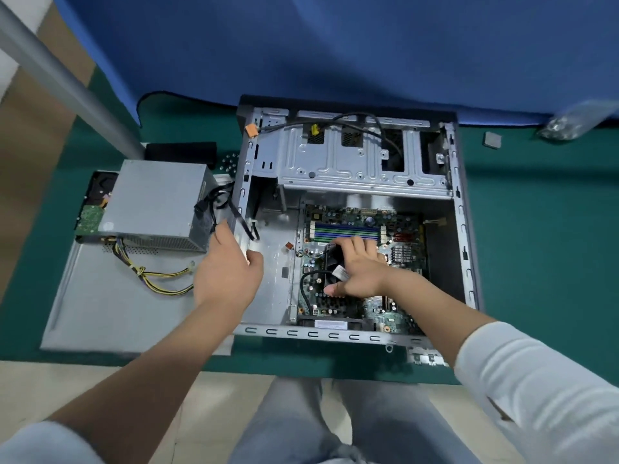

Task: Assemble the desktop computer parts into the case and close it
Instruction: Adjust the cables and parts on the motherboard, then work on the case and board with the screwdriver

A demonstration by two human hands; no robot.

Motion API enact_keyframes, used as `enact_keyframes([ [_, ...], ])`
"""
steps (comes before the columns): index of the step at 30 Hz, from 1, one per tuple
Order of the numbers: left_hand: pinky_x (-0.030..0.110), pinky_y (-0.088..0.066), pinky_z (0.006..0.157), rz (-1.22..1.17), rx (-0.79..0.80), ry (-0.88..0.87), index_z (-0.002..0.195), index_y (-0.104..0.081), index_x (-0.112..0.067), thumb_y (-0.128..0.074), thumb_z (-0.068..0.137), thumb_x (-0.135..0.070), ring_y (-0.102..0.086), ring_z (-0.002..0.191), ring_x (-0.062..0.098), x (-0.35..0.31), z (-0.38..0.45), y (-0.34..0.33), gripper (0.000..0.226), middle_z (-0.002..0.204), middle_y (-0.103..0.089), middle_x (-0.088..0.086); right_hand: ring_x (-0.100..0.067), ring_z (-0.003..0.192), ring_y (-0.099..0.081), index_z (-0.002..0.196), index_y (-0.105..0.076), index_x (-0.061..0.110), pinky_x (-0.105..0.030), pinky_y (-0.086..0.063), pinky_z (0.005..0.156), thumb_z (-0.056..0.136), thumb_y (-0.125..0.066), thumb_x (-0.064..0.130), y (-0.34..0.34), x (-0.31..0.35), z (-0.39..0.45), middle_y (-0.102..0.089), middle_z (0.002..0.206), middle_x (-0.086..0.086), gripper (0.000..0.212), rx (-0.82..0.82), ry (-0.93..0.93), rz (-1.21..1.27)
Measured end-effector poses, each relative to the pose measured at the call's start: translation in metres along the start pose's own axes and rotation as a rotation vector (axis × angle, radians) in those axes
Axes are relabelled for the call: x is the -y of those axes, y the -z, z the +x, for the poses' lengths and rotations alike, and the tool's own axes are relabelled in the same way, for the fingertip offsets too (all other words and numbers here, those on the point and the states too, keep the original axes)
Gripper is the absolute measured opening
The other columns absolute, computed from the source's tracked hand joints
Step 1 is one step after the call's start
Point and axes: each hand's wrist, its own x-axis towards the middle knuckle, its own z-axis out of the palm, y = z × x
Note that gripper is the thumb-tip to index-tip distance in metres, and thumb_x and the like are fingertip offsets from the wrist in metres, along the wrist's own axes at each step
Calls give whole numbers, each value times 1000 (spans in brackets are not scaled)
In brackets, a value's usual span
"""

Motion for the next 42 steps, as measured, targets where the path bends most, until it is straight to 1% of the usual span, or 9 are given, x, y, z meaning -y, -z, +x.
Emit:
enact_keyframes([
  [5, 48, -30, 111, 11, -224, -200, 143, -29, -2, -57, 86, -16, -31, 134, 34, -22, -26, 0, 64, 144, -30, 20, -26, 136, -16, 149, -14, 23, -50, -24, 113, 81, -67, 53, 12, -3, -25, -20, 146, -3, 91, -66, 118, -38],
  [9, 40, -38, 105, -137, -101, -358, 135, -39, -11, -47, 89, -28, -42, 125, 24, -93, -78, -38, 49, 134, -44, 9, -23, 125, -34, 134, -46, 15, -33, -30, 107, 92, -59, 29, 29, -33, -65, -42, 130, -7, 46, -330, 273, 85],
  [13, 34, -44, 90, 51, 128, -410, 135, -39, -21, -32, 99, -39, -47, 120, 17, -138, -102, -81, 42, 133, -48, -1, -5, 89, -50, 108, -65, 13, -4, -33, 79, 91, -57, 10, 45, -82, -108, -58, 98, 2, 19, -700, 259, 359],
  [19, 30, -48, 58, 168, 153, -369, 112, -53, -24, -25, 98, -42, -56, 73, 12, -149, -105, -90, 36, 95, -62, -5, -15, 73, -54, 95, -62, 12, -23, -40, 70, 93, -55, 12, 30, -166, -100, -60, 79, 1, 8, -731, -205, 801],
  [23, 26, -40, 46, 213, 156, -362, 103, -53, -25, -25, 96, -43, -50, 58, 6, -150, -103, -92, 33, 79, -56, -10, -29, 93, -60, 93, -58, 6, -29, -40, 74, 91, -61, 17, 5, -199, -70, -65, 94, -14, 12, -461, -415, 616],
  [27, 26, -42, 46, 196, 166, -341, 111, -50, -30, -28, 95, -43, -52, 53, 7, -149, -102, -93, 30, 68, -58, -11, -34, 90, -64, 75, -48, 10, -37, -48, 75, 88, -67, 34, -1, -203, -55, -63, 78, -14, 33, -317, -496, 528],
  [30, 27, -45, 48, 160, 173, -318, 117, -47, -34, -31, 95, -40, -53, 52, 8, -150, -103, -92, 29, 65, -57, -12, -36, 100, -61, 91, -55, 4, -38, -47, 81, 91, -62, 33, -5, -204, -50, -66, 101, -22, 29, -318, -492, 456],
  [35, 25, -43, 47, 144, 160, -304, 117, -48, -34, -31, 94, -39, -53, 53, 6, -150, -104, -92, 29, 62, -56, -13, -38, 95, -64, 98, -61, -4, -39, -51, 83, 93, -50, 22, -2, -204, -52, -67, 102, -26, 29, -310, -485, 506],
  [42, 21, -39, 48, 86, 168, -268, 112, -51, -37, -34, 94, -43, -54, 60, 1, -149, -103, -92, 26, 68, -51, -23, -36, 66, -60, 118, -36, 13, -42, -51, 64, 98, -42, 15, 39, -163, -94, -60, 73, -12, 20, -779, -140, 747],
])
